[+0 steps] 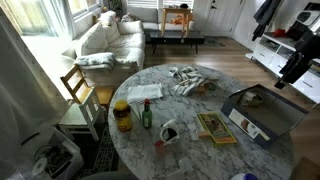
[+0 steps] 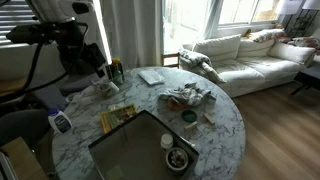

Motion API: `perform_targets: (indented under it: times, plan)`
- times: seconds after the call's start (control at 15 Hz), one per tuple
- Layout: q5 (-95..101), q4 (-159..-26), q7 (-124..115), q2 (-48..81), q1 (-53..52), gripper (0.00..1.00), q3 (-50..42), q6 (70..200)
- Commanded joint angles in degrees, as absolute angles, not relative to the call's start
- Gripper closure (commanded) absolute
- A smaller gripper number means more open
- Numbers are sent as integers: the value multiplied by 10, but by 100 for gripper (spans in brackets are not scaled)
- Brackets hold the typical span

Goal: Put the yellow book in the clear container on the left

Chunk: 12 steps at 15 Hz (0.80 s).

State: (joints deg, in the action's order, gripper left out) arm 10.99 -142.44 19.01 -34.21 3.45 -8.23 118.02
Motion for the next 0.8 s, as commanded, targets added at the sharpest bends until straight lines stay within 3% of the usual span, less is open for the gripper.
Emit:
perform_targets:
  times: [0.0, 0.6, 0.73]
  plan:
    - [110, -1423, 190, -342, 33, 0, -83, 1178]
    - [110, -1423, 190, -342, 33, 0, -83, 1178]
    - [74, -1418, 250, -303, -12, 0, -93, 1194]
